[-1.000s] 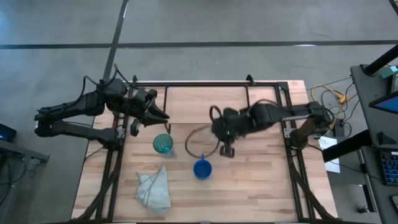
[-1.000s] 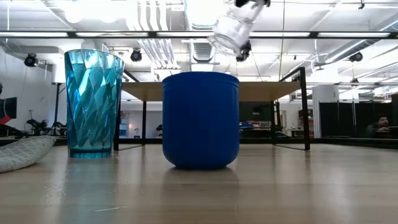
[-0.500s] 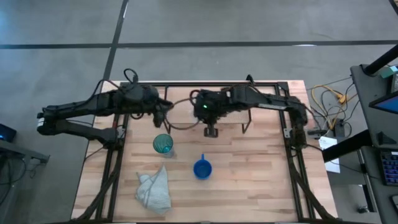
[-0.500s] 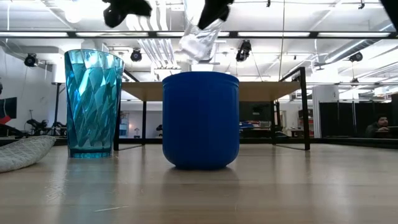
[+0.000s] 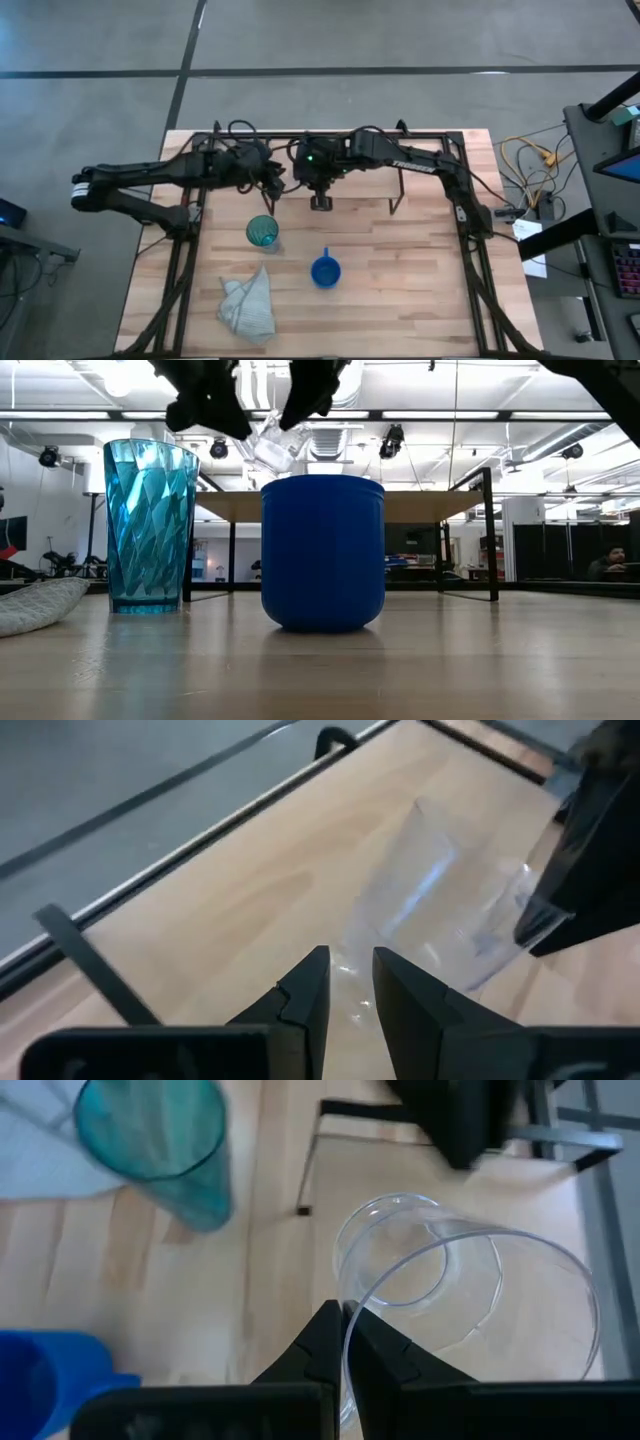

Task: Stack small to large cups/mugs on shelf
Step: Put the transparent mug on the shelf

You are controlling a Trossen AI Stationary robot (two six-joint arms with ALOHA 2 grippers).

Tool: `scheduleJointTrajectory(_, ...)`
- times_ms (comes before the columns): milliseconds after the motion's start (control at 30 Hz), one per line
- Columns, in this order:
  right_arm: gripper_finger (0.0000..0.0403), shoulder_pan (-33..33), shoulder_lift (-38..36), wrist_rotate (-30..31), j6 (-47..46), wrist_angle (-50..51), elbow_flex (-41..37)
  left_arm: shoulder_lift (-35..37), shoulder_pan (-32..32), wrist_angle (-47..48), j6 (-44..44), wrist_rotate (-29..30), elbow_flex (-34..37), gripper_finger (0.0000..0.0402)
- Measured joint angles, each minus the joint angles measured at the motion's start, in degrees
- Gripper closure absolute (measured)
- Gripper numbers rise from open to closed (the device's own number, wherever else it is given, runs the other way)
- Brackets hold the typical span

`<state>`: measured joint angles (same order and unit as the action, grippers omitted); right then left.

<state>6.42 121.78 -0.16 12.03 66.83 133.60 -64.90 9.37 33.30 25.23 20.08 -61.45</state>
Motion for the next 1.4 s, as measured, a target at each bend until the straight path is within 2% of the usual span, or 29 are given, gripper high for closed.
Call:
scheduleJointTrajectory(467,0.0394,1.20,0.41,-1.27,-1.00,-1.23,0.15,-6.97,-0.02,0.57,3.91,-0.07,0.09,0.0336)
scheduleJointTrajectory(1400,0.0394,1.46,0.63,-1.44,-1.44,-4.23,-3.94,-6.22,0.00,0.24,8.97,-0.24,2.89,0.0336)
